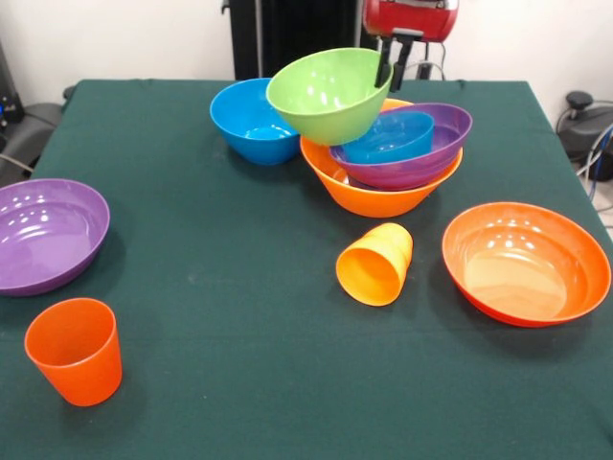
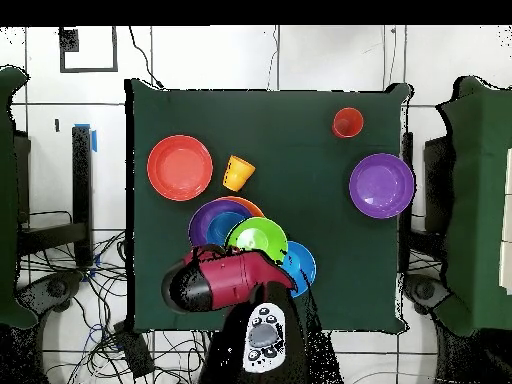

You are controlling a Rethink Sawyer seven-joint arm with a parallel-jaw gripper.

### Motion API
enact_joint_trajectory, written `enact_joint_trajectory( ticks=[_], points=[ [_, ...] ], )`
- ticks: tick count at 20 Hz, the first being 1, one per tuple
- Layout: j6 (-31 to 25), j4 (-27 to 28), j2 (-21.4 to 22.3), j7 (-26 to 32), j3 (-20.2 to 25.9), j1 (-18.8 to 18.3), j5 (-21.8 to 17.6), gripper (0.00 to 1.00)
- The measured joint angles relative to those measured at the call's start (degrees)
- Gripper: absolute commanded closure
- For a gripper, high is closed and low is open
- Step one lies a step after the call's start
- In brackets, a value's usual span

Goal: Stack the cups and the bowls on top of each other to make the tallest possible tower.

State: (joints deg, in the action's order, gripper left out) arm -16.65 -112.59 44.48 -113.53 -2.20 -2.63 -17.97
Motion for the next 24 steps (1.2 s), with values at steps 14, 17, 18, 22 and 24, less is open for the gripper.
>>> enact_joint_trajectory(
  ticks=[14,17,18,22,24],
  points=[
    [-0.01,-0.02,0.42,0.0,0.3,0.01,2.1,1.0],
    [-0.25,-0.02,1.46,0.0,0.39,0.38,3.3,1.0],
    [-0.32,-0.02,1.71,0.0,0.39,0.5,3.56,1.0],
    [-0.75,-0.02,2.71,0.0,0.38,1.18,4.62,1.0],
    [-0.95,-0.03,3.07,0.0,0.38,1.64,5.07,1.0]
  ],
)
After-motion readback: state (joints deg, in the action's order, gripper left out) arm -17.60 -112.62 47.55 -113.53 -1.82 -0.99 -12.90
